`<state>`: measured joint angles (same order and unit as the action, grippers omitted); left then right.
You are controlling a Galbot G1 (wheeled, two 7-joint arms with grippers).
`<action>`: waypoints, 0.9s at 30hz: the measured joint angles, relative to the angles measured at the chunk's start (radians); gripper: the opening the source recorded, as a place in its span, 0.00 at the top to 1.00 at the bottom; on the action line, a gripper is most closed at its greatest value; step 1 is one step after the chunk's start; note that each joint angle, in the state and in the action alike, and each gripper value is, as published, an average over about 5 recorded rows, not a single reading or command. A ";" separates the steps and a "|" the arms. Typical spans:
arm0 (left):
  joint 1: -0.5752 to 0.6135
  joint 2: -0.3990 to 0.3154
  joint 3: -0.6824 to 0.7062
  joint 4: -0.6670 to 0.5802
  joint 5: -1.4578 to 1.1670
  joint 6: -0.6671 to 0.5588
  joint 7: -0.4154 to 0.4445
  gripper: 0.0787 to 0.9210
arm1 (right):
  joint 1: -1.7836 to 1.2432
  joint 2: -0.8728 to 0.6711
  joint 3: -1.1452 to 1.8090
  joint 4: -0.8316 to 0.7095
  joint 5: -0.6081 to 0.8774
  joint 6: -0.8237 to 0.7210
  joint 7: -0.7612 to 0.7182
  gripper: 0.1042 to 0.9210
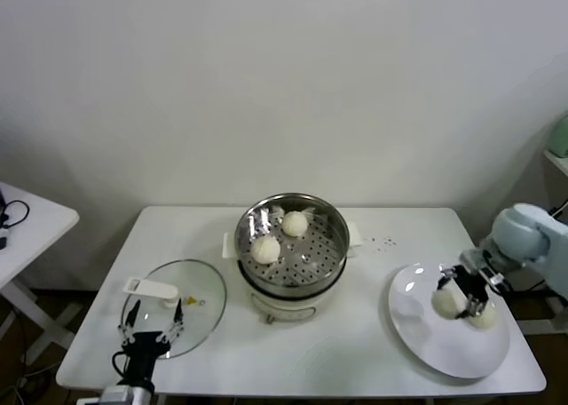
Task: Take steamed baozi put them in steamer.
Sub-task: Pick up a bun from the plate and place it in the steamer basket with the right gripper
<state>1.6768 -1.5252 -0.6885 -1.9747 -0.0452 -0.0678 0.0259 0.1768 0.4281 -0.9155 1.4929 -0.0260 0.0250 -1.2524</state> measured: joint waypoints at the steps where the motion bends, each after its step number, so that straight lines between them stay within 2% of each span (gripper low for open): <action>1: 0.000 0.000 0.000 -0.001 0.001 0.001 0.000 0.12 | 0.041 0.014 -0.020 0.002 0.006 0.010 -0.003 0.26; 7: 0.005 -0.001 0.003 -0.013 0.006 0.011 0.000 0.12 | 0.274 0.125 -0.116 0.021 -0.002 0.101 -0.004 0.26; 13: 0.006 -0.005 0.004 -0.021 0.008 0.016 0.000 0.12 | 0.405 0.256 -0.151 0.028 -0.085 0.221 0.011 0.26; 27: 0.025 0.002 -0.011 -0.037 -0.002 0.028 -0.001 0.12 | 0.415 0.503 -0.202 0.050 -0.257 0.419 0.063 0.26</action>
<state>1.7019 -1.5232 -0.6992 -2.0113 -0.0473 -0.0395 0.0251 0.5919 0.9308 -1.1174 1.5429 -0.2833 0.4440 -1.1898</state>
